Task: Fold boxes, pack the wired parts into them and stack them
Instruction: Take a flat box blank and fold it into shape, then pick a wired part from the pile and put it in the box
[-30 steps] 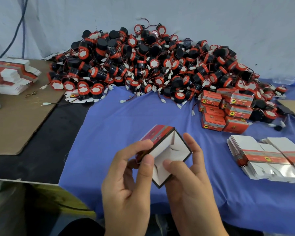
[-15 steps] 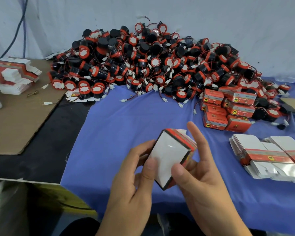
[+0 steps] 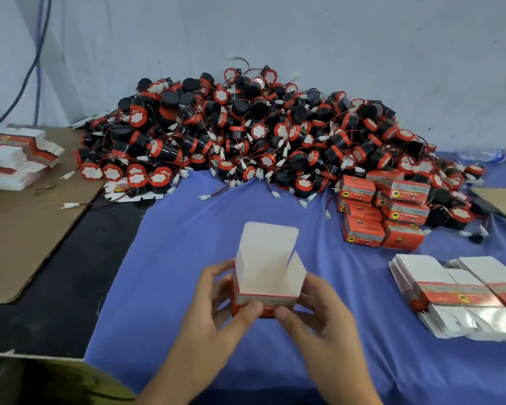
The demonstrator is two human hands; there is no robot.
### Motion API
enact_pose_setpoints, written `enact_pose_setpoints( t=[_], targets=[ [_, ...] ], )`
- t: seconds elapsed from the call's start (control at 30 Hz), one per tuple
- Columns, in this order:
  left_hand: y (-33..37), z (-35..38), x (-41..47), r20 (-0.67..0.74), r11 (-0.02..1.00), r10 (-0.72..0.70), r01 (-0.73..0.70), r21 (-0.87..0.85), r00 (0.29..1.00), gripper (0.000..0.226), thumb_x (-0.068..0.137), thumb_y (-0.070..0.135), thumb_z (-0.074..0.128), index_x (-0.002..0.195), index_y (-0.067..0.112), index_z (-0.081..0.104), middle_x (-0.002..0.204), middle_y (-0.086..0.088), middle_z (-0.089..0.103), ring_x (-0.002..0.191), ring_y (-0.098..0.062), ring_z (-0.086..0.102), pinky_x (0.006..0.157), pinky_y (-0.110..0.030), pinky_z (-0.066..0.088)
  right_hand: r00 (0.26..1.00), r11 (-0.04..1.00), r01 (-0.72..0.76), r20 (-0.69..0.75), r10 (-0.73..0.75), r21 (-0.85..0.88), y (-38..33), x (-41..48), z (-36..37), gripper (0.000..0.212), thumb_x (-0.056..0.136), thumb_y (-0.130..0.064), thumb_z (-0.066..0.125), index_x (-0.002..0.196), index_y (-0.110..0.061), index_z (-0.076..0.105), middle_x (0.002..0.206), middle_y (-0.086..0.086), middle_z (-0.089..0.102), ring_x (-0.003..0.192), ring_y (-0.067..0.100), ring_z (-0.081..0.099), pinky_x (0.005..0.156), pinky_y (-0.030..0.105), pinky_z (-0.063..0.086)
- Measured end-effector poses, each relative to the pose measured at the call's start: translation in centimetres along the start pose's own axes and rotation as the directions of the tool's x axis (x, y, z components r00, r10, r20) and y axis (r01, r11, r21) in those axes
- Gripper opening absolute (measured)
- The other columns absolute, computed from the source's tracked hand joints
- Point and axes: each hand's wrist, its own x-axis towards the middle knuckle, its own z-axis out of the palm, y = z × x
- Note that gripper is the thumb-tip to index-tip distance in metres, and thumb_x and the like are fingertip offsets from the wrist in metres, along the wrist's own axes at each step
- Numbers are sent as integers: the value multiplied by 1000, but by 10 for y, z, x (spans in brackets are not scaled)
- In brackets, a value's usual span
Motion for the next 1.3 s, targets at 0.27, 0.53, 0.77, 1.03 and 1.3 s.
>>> enact_pose_setpoints(
  t=[0.27,0.53,0.77,1.03,1.3],
  targets=[
    [-53,-3,13,-31,891,-122,124,437,992,65,61,47,85,119,59,58,126,37,57,124,18,46,97,-6,38,931,949,-274,204,302,-155,53,-6,-1,49,75,-3,78,116,-29,70,110,-10,76,106,7,70,94,26,55],
    [-40,-28,63,-258,959,-72,-5,-285,963,27,90,23,57,108,18,76,113,2,76,110,-13,70,87,-18,56,858,769,-494,88,505,406,60,64,-18,36,107,-27,37,128,-10,60,124,7,65,121,22,59,103,39,41],
    [-12,27,205,140,978,-110,133,-161,984,30,101,12,57,127,27,64,130,11,67,121,1,60,107,-27,48,866,807,-450,-33,498,384,77,177,7,51,103,-11,53,152,-18,40,154,-5,44,137,12,46,113,33,41],
    [-30,124,355,239,996,-92,94,4,967,45,102,0,43,144,16,50,123,17,57,119,0,52,88,-5,45,856,858,-444,-160,492,260,118,327,17,63,96,10,38,154,-15,37,134,8,60,117,24,61,98,42,52],
    [-65,135,404,125,989,-100,85,118,987,50,91,6,65,137,22,52,117,7,65,111,-15,63,98,-35,53,850,874,-486,-224,477,18,132,352,5,50,86,2,48,123,-28,66,103,-2,74,97,30,70,88,50,59]
  ],
)
